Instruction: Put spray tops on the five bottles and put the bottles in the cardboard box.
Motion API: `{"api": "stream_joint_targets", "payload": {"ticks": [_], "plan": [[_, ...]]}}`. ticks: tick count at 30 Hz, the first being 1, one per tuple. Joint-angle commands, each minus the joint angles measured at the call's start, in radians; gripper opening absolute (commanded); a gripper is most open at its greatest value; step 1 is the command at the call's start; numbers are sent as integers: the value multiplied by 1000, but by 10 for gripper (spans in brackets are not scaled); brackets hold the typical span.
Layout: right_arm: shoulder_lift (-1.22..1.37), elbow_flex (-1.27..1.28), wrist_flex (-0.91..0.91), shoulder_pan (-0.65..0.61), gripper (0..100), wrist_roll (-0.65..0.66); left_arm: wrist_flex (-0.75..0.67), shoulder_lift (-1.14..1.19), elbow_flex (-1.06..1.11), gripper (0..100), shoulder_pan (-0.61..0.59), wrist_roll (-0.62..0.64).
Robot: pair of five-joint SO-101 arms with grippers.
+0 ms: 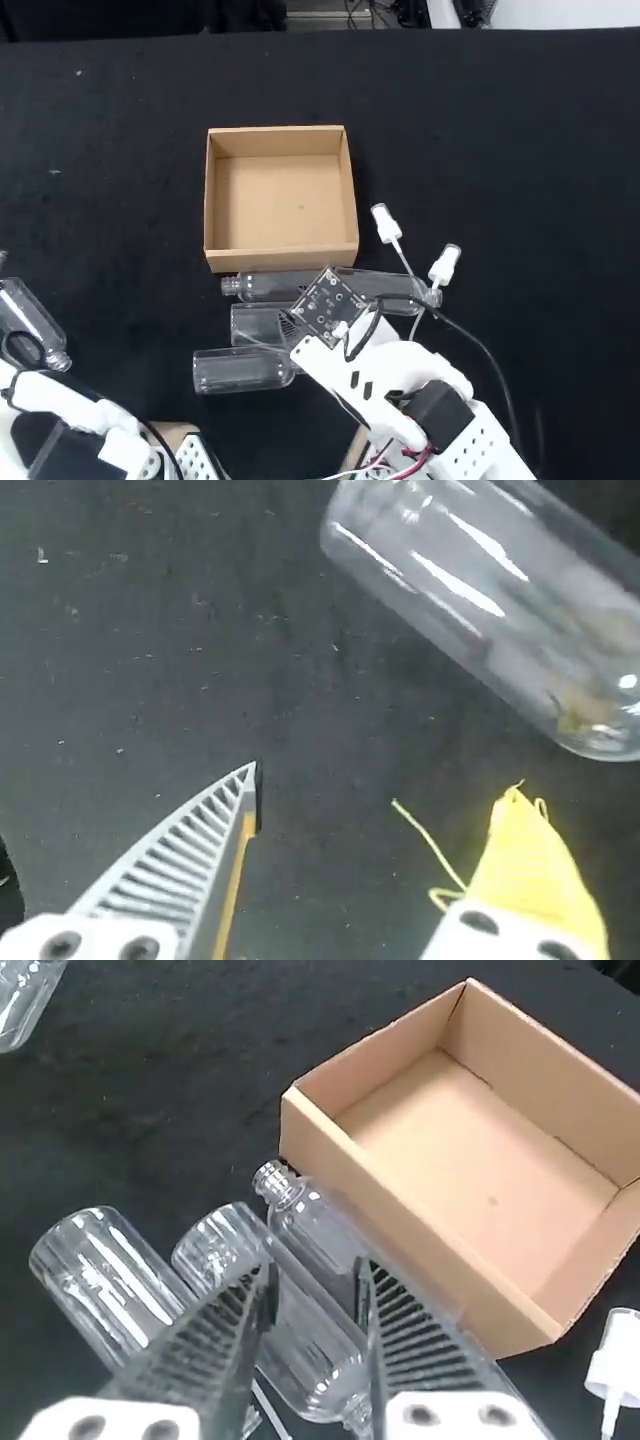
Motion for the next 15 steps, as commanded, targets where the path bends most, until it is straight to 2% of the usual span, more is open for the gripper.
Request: {"api": "stream_joint_targets", "payload": {"ticks": [1,9,15], "plan": [[-15,-4,-17,-15,123,-5,-35,-11,16,254,15,-3],[-15,-4,-17,-15,123,-5,127,-14,16,254,137,124],[-22,8,-17,-15,123,-3,140,-12,39,252,255,319]]}}
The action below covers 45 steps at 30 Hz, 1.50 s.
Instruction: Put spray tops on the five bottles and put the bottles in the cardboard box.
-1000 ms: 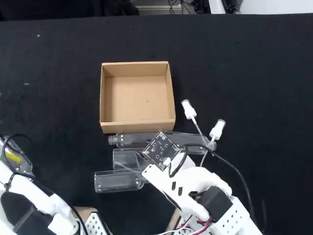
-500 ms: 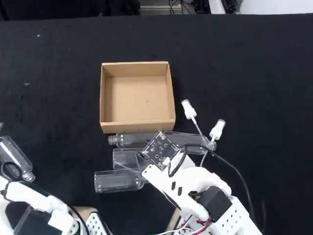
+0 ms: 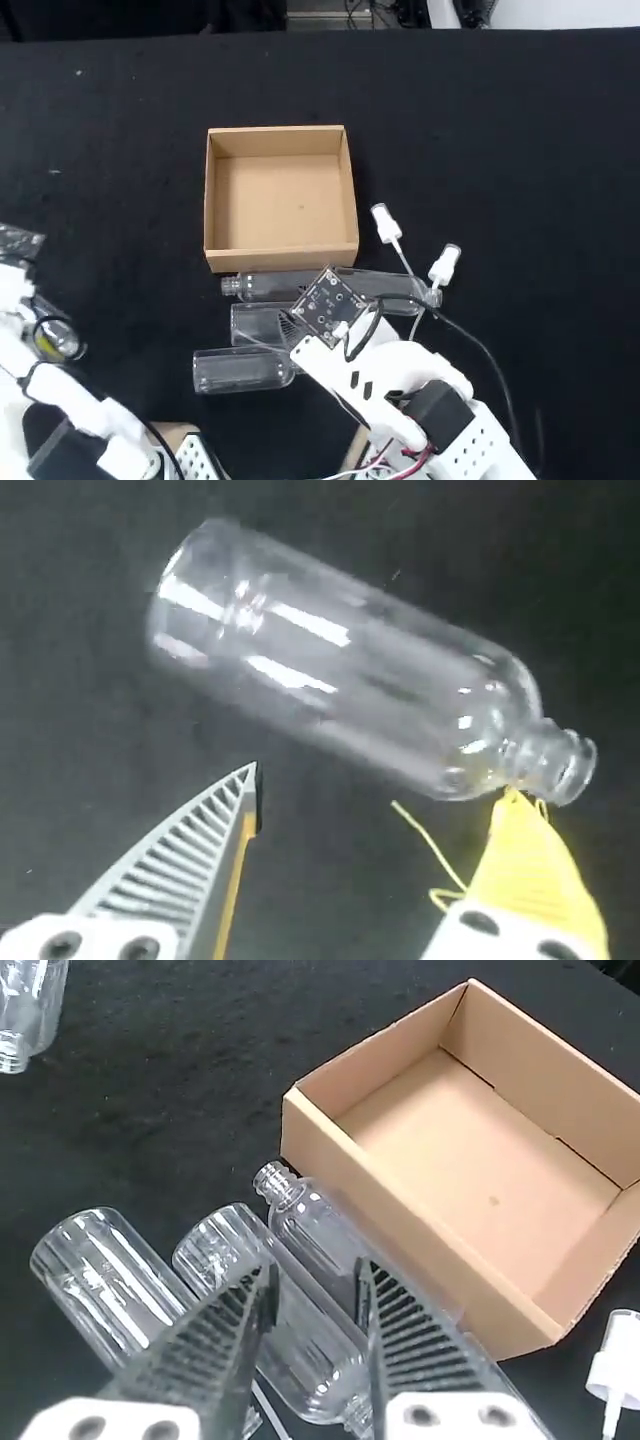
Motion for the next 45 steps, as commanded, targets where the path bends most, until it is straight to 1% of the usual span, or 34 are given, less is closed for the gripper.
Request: {"api": "stream_joint_targets", "payload": {"ticks": [1,5,10,12,14,18,22,25,27,31,35,37,41,45], "plan": [[-21,1,-17,-15,123,-3,3,-14,-5,252,79,127],[-21,1,-17,-15,123,-3,3,-14,-8,250,147,218],[-21,1,-17,-15,123,-3,12,-14,-65,255,197,262],[-21,1,-17,-15,123,-3,40,-11,-108,282,205,250],[-21,1,-17,-15,123,-3,112,-2,-173,318,213,212],[-21,1,-17,-15,123,-3,233,-2,-286,309,232,94],[-21,1,-17,-15,123,-3,270,6,-328,311,255,-52],[-21,1,-17,-15,123,-3,324,54,-351,311,252,-190],[-21,1,-17,-15,123,-3,348,104,-392,311,240,-249],[-19,1,-17,-15,123,-3,351,242,-515,311,208,-295],[-19,1,-17,-15,123,-3,351,368,-604,311,202,-296],[-21,1,-17,-15,123,-3,351,400,-619,311,202,-305],[-21,1,-17,-15,123,-3,347,427,-621,311,182,-388],[-21,1,-17,-14,123,-3,341,434,-621,311,163,-419]]}}
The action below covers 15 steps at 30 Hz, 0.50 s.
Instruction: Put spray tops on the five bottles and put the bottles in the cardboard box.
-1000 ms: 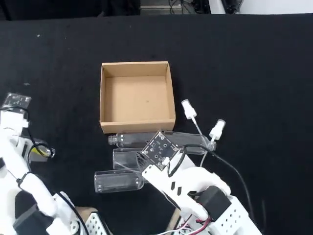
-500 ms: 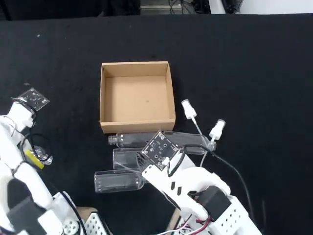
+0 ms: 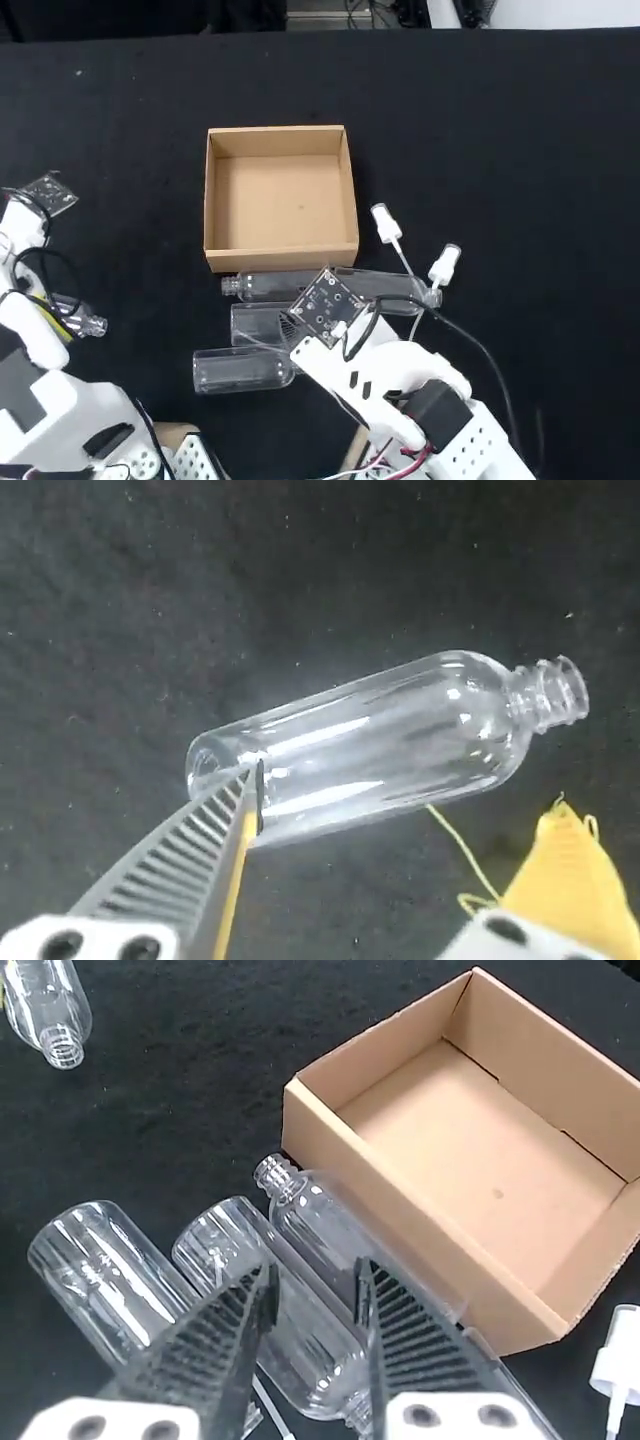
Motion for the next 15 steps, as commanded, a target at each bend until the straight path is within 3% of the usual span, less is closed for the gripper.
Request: {"api": "stream_joint_targets", "payload": {"ticks": [1,5,10,15], "plan": [[-21,-5,-17,-14,123,-5,2,-5,-58,310,-25,-161],[-21,-5,-17,-14,123,-5,-95,11,-22,307,-27,-143],[-21,-5,-18,-14,123,-5,-282,71,30,308,-25,-34],[-21,-5,-18,-14,123,-3,-295,87,27,308,-27,-32]]}}
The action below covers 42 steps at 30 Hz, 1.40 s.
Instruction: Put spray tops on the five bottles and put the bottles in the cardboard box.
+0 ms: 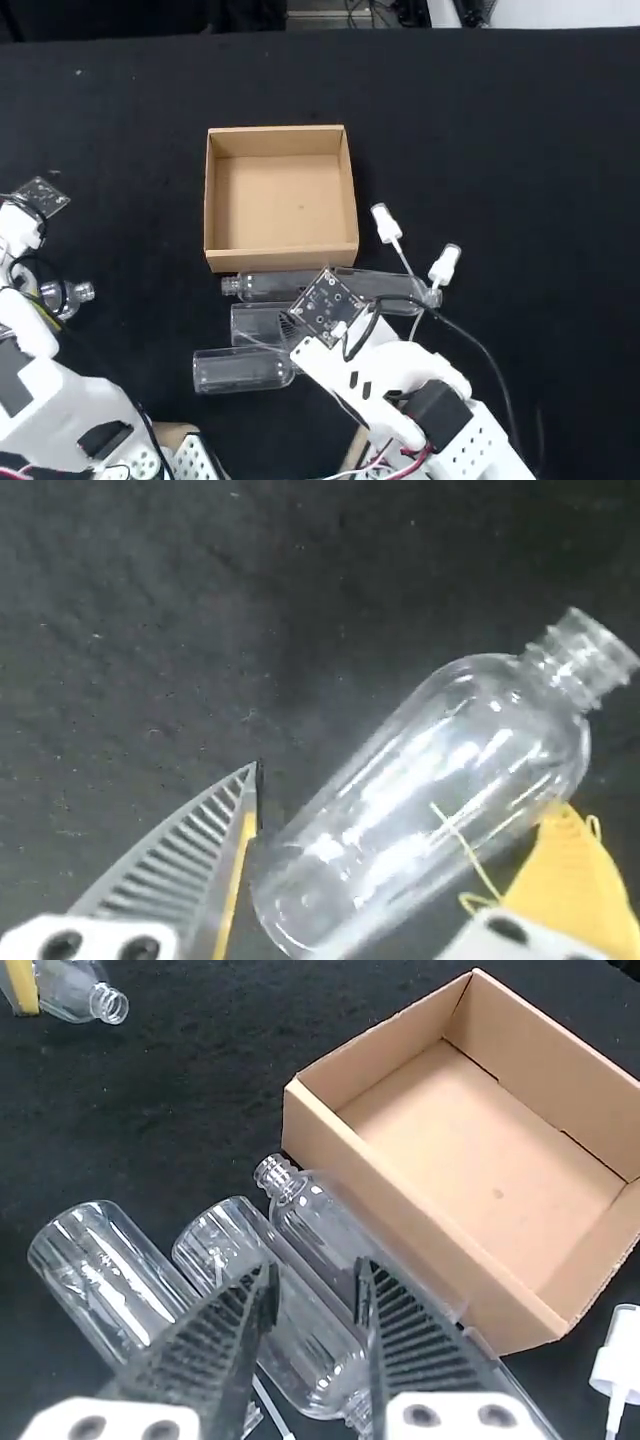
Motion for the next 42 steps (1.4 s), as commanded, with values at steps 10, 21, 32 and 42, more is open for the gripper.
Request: {"api": "stream_joint_targets", "payload": {"ticks": [10,21,32,42], "plan": [[-21,-7,-18,-12,123,-3,-21,6,62,258,-22,14],[-21,-8,-18,-12,123,-3,-15,-18,79,56,-145,213],[-21,-12,-18,-15,123,-3,353,-127,99,120,-329,189],[-21,-8,-17,-15,123,-3,404,-133,13,253,-249,199]]}}
